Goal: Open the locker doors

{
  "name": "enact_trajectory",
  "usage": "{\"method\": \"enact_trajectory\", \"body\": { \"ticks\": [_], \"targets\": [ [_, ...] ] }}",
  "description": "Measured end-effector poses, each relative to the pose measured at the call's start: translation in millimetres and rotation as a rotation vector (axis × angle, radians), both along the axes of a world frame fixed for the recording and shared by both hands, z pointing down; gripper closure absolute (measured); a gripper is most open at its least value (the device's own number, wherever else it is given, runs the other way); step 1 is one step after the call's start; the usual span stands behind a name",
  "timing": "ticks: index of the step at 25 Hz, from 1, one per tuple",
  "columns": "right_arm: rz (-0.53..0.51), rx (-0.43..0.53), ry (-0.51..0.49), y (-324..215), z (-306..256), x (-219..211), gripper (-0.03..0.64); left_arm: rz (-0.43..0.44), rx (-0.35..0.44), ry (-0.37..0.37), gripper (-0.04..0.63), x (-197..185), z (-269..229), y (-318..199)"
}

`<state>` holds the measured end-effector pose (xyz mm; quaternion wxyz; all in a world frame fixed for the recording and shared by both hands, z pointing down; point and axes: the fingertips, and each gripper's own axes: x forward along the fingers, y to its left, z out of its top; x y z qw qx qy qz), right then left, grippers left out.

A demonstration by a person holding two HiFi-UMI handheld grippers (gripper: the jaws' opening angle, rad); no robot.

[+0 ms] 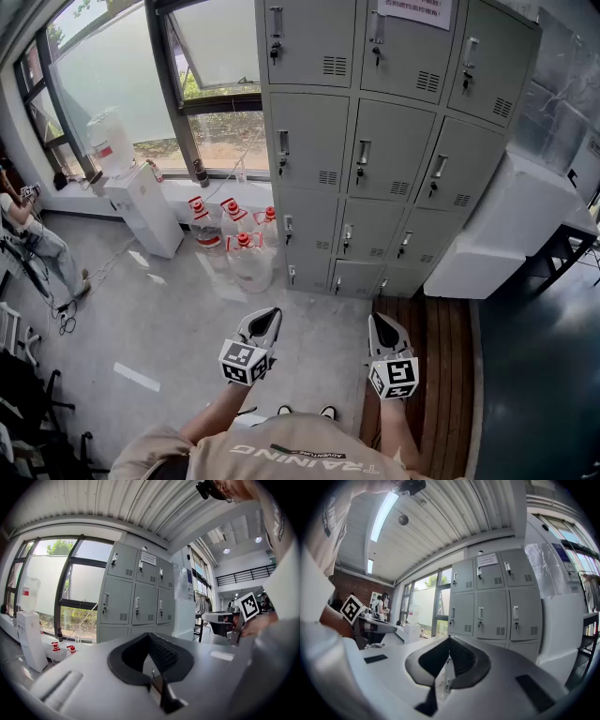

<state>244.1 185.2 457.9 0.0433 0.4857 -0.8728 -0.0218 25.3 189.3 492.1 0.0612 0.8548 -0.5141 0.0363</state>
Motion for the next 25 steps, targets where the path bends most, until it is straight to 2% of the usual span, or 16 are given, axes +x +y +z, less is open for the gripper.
{"method": "enact_trajectory", "body": {
  "ticks": [8, 14, 18, 22, 25],
  "targets": [
    [-0.033, -0.003, 0.015, -16.1, 1.7, -0.4, 0.606, 0.002, 0.007, 0.016, 0.588, 15.1, -0.1, -8.9],
    [-0.087, 0.020, 0.028, -14.9, 4.3, 0.0, 0.606, 0.003, -0.026, 0.014, 0.589, 29.8, 12.0, -9.3],
    [-0.120, 0.003, 0.022, -24.0, 13.4, 7.0, 0.606, -0.020, -0.041, 0.031, 0.588, 42.9, 17.1, -20.7],
    [-0.149, -0.032, -0.016, -35.5, 28.2, 14.3, 0.606, -0.013, -0.059, -0.009, 0.589, 57.0, 25.9, -22.7],
    [-0.171, -0.045, 0.012, -46.9, 40.4, 24.6, 0.606, -0.006, -0.058, -0.023, 0.588, 73.5, 31.1, -24.5]
  ]
}}
